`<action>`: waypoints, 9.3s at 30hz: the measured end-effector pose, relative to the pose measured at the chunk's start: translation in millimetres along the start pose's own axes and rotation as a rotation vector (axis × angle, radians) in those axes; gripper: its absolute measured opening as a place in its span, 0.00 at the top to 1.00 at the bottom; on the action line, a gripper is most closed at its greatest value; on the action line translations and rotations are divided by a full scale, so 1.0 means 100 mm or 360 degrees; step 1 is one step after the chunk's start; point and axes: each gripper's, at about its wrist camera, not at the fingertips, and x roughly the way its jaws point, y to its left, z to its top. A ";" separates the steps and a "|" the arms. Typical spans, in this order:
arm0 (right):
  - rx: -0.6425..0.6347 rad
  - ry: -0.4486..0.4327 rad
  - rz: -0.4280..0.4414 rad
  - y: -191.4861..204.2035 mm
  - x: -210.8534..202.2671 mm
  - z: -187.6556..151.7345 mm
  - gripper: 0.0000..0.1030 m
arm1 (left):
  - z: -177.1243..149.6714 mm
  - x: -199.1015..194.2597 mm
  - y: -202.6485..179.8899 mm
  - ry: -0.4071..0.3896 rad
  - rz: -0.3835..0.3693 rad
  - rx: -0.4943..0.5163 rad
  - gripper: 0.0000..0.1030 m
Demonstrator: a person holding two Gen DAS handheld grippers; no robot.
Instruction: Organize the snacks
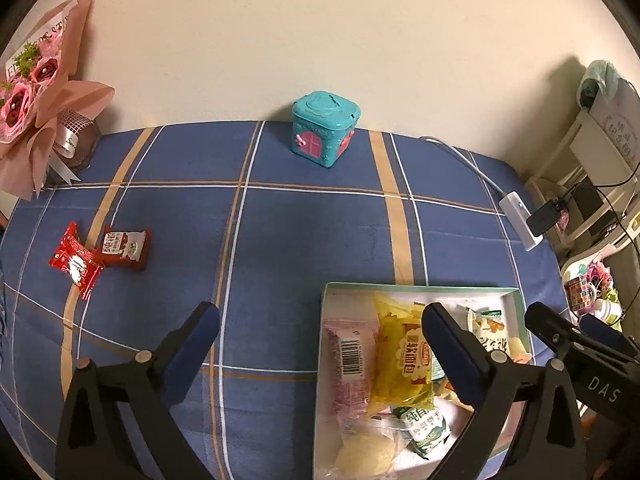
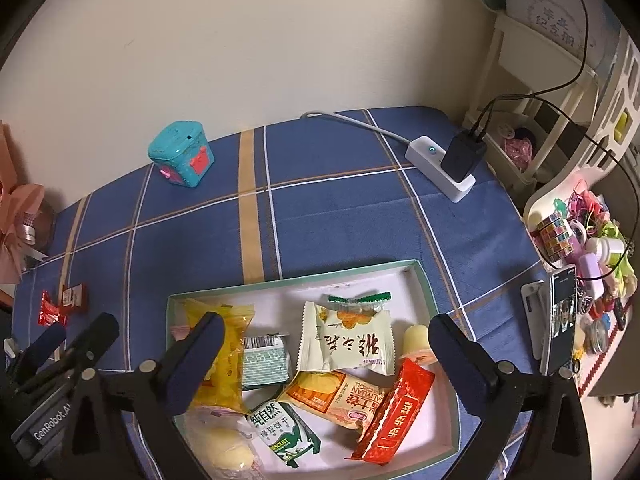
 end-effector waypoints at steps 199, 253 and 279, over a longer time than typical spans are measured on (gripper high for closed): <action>0.0290 0.0170 0.0160 -0.64 0.27 -1.13 0.33 | -1.15 -0.11 -0.22 0.0185 -0.0236 -0.0117 0.37; 0.0063 -0.0054 0.0135 -0.18 -0.04 -1.24 0.00 | -1.19 -0.49 0.20 0.0005 0.0373 0.0019 0.01; -0.0057 -0.0138 0.0122 -0.12 -0.38 -1.85 0.00 | -1.82 -0.85 0.40 0.0036 0.0598 0.0017 0.01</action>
